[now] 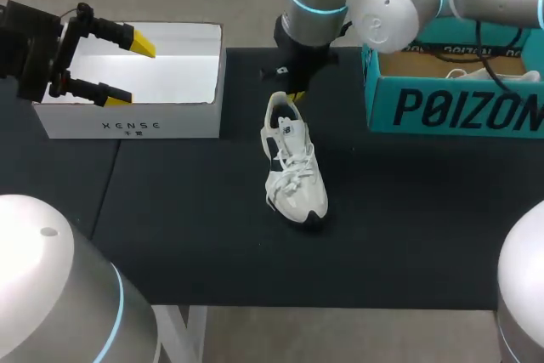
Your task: Take the shoe out of the shoebox, open the shoe tongue, remove and reinsert the insole, then place the shoe into the shoebox
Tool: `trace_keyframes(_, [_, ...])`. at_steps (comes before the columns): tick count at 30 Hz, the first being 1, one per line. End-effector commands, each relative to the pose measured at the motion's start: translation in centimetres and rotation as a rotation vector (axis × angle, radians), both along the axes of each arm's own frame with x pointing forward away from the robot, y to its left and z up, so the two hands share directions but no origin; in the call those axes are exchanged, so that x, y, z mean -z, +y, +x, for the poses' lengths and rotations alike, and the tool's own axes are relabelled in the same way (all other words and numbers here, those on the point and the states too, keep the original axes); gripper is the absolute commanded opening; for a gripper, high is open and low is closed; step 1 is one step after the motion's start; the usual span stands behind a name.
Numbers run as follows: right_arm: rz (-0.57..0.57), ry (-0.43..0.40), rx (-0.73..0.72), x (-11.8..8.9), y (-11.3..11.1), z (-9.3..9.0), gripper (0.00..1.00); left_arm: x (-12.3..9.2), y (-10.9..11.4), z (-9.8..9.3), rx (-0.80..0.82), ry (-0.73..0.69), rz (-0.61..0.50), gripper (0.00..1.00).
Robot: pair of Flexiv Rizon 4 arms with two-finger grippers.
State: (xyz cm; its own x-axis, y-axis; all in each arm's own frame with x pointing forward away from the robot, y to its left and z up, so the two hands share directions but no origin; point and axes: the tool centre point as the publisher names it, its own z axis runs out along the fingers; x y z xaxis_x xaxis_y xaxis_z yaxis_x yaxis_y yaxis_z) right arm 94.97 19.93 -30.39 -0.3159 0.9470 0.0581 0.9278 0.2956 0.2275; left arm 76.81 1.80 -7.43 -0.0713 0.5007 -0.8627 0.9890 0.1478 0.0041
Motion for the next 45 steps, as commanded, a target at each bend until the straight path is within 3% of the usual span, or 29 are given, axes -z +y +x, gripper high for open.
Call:
trace_keyframes(1, [-0.002, -0.006, -0.004, 2.0, 0.9, 0.2, 0.00, 0.0, 0.0, 0.1, 0.002, 0.001, 0.003, 1.00])
trace_keyframes(22, [-0.106, 0.023, 0.031, 5.5, -0.1, 1.3, 0.00, 0.0, 0.0, 0.1, 0.002, 0.001, 0.003, 1.00])
trace_keyframes(38, [-0.140, 0.126, 0.025, 10.9, 0.9, 0.1, 0.00, 0.0, 0.0, 0.1, 0.002, 0.001, 0.003, 1.00])
trace_keyframes(41, [-0.136, 0.136, 0.024, 10.8, 0.9, -0.2, 0.00, 0.0, 0.0, 0.1, 0.002, 0.001, 0.003, 1.00])
trace_keyframes(45, [-0.109, 0.108, 0.022, 9.3, 1.0, -0.4, 0.00, 0.0, 0.0, 0.1, 0.002, 0.001, 0.003, 1.00])
